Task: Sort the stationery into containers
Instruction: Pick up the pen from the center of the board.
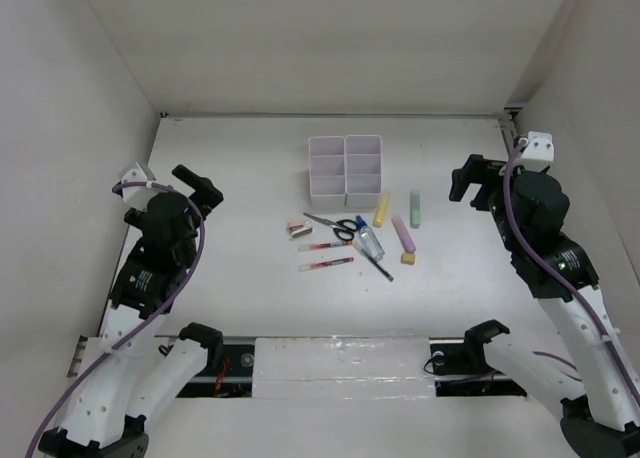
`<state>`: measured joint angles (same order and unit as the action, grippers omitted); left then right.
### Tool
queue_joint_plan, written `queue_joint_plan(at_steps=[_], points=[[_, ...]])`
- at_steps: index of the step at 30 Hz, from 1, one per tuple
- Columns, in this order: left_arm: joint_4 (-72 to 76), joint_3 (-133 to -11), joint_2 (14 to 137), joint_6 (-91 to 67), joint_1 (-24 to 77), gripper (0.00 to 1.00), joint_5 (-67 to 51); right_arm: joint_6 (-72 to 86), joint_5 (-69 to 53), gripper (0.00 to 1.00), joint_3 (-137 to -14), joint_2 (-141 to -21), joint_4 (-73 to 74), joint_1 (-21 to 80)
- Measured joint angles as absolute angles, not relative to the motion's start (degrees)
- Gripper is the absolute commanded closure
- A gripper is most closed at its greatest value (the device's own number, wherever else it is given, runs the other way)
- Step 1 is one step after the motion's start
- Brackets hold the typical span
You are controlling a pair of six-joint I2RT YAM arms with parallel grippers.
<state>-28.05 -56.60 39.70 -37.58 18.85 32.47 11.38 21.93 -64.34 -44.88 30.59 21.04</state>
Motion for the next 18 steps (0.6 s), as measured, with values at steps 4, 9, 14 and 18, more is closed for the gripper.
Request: queue_joint_plan(at_steps=[4, 9, 14, 18], points=[[-28.08, -56.6, 39.68, -37.6, 18.85, 0.0, 32.73, 11.38, 21.93, 0.01, -64.34, -44.75, 30.61, 21.04], [-28.08, -56.6, 39.68, -37.63, 18.85, 0.0, 33.04, 11.38, 21.96, 0.01, -64.34, -43.38, 30.63, 21.04], [-28.08, -56.6, 40.07, -37.6, 18.85, 0.0, 32.99, 11.86, 22.26, 0.01, -64.36, -44.64, 30.63, 21.04], [-28.08, -56.6, 41.43, -37.58, 18.85, 0.0, 32.58, 13.34, 22.04, 0.01, -63.86, -49.89, 30.61, 20.36]])
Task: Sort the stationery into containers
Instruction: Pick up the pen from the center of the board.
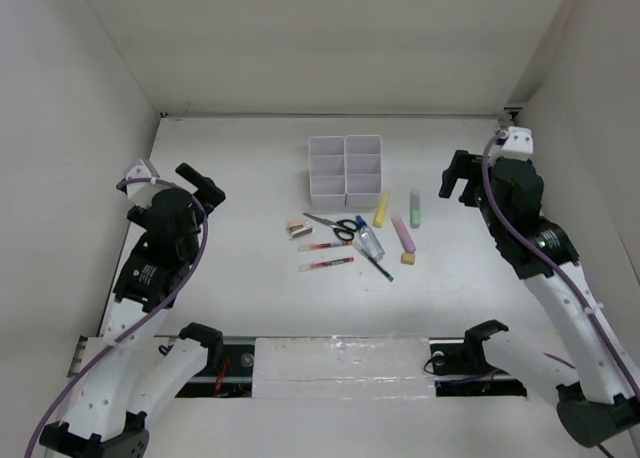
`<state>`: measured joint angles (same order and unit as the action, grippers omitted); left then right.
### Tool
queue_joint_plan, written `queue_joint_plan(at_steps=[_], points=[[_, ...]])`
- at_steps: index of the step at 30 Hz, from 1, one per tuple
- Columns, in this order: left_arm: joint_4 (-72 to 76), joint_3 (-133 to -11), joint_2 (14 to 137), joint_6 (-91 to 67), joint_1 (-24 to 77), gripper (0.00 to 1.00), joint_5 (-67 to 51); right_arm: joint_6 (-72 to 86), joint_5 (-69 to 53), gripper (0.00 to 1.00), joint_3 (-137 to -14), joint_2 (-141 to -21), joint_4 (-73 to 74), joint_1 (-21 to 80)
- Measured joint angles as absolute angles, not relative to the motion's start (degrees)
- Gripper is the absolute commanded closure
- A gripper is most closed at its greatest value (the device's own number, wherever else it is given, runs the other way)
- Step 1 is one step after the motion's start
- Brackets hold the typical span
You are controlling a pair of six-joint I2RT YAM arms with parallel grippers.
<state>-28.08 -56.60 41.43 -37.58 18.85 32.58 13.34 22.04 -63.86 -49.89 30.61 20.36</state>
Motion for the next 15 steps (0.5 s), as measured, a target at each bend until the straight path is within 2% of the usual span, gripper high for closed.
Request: queue_joint_plan(at_steps=[6, 10, 14, 15], points=[[-28.14, -56.6, 45.41, -36.42, 18.85, 0.0, 30.24, 15.0, 20.6, 0.01, -57.39, -57.49, 29.8, 19.25], [-28.18, -56.6, 48.16, -35.59, 18.85, 0.0, 28.14, 15.29, 18.17, 0.01, -58.06, -66.37, 28.93, 15.7], [-28.53, -56.6, 49.12, -34.92, 18.85, 0.0, 26.87, 15.2, 15.79, 0.05, -60.58, -77.34, 27.97, 14.02], [-28.58, -56.6, 49.1, -34.83, 18.85, 0.0, 26.7, 15.2, 15.05, 0.09, -61.12, -79.61, 27.77, 13.89]])
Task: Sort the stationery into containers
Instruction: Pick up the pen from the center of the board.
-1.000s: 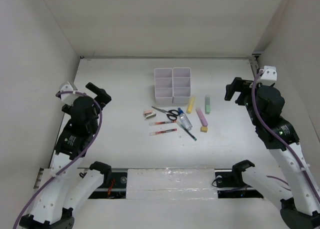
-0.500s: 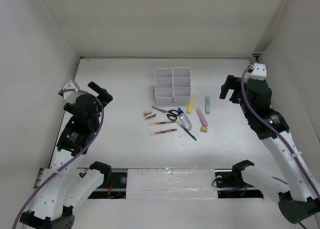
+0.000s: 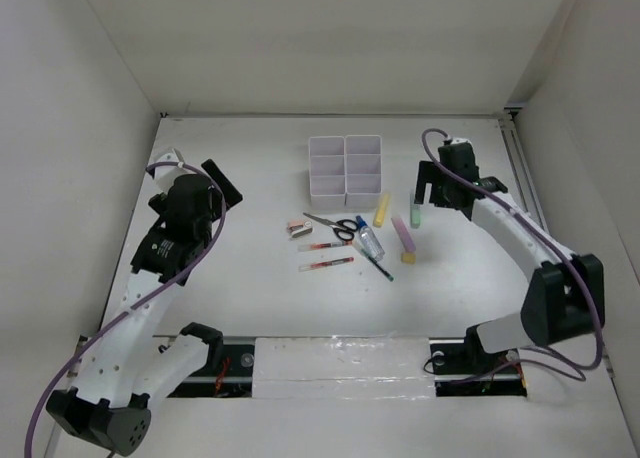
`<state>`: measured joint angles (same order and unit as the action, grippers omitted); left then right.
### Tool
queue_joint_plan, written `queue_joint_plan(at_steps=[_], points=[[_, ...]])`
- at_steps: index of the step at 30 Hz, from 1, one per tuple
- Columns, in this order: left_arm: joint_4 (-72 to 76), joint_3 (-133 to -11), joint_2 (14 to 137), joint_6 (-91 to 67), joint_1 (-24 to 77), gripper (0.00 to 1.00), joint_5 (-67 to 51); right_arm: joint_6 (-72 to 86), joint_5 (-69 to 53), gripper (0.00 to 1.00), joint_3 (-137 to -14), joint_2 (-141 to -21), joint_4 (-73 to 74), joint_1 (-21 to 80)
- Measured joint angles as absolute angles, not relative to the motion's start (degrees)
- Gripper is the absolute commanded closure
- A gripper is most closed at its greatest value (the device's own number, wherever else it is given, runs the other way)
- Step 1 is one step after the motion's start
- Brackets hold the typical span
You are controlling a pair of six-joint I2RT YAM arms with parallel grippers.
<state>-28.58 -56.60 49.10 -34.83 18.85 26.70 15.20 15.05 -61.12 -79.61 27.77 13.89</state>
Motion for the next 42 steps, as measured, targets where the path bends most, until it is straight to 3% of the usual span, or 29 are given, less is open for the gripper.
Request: queue_joint_plan(at_steps=[7, 14, 19, 21, 26, 30, 34, 39, 42], points=[[-28.58, -56.6, 48.23, -34.0, 18.85, 0.0, 25.34, 14.81, 11.4, 0.14, -67.05, -94.54, 25.89, 13.8], [-28.56, -56.6, 45.87, -33.45, 18.85, 0.0, 24.82, 14.76, 10.48, 0.19, -67.77, -100.4, 25.23, 12.51], [-28.58, -56.6, 45.87, -33.45, 18.85, 0.0, 24.75, 14.72, 10.26, 0.28, -67.79, -102.04, 24.95, 12.43], [-28.58, -56.6, 45.76, -33.43, 18.85, 0.0, 24.67, 14.72, 10.09, 0.39, -67.79, -103.0, 24.88, 12.45], [-28.56, -56.6, 45.47, -33.43, 18.85, 0.0, 24.62, 14.41, 9.96, 0.5, -67.79, -104.57, 25.02, 12.93], [-28.58, -56.6, 45.15, -33.45, 18.85, 0.0, 24.67, 14.15, 10.04, 0.5, -68.14, -105.25, 25.69, 13.58], [-28.58, -56.6, 45.04, -33.47, 18.85, 0.0, 25.06, 13.58, 9.69, 0.64, -68.88, -106.19, 25.96, 13.58], [-28.58, -56.6, 44.71, -33.45, 18.85, 0.0, 25.65, 12.95, 9.34, 1.0, -69.3, -106.34, 26.74, 13.56], [-28.6, -56.6, 44.69, -33.47, 18.85, 0.0, 25.74, 12.84, 9.34, 1.0, -69.36, -106.37, 26.94, 13.54]])
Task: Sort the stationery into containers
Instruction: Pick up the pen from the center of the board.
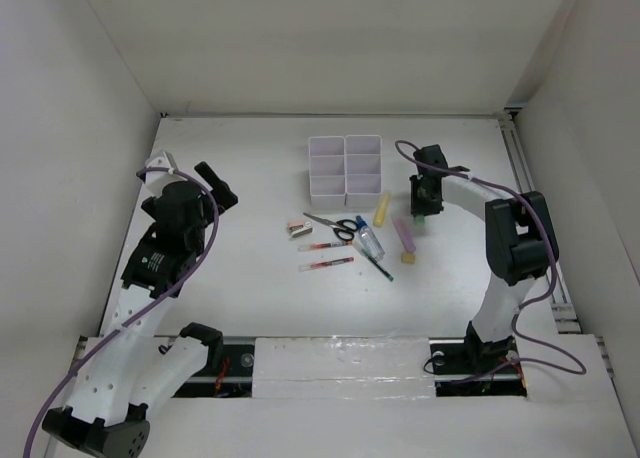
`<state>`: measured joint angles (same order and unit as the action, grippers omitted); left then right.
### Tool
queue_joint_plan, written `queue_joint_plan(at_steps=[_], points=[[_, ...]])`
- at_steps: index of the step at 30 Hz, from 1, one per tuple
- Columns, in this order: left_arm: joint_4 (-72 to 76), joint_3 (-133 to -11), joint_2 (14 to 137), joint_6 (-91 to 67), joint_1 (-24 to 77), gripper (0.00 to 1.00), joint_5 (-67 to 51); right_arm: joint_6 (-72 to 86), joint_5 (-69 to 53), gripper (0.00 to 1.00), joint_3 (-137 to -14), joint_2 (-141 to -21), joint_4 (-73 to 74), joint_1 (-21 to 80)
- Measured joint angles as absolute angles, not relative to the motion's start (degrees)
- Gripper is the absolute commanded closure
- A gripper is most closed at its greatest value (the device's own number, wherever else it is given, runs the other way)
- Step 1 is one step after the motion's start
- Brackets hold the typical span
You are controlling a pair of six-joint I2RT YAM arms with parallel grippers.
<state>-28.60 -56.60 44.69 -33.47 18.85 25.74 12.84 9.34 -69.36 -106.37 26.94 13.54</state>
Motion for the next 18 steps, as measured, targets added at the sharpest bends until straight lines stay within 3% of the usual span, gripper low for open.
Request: queue_joint_plan(at_steps=[5, 10, 18], points=[[-28.62, -56.93, 45.04, -33.47, 18.85, 0.0, 24.14, 13.32, 9.65, 1.0, -67.99, -103.35, 27.05, 13.34], [-26.02, -58.54, 47.64, -34.41, 18.72, 0.0, 14.9, 14.17, 11.11, 1.0, -67.35, -90.21, 28.03, 14.44], [-9.85, -59.4, 60.34, -38.5, 22.76, 0.0, -5.98, 14.35, 5.5, 1.0, -70.48, -79.44, 24.56, 30.15]])
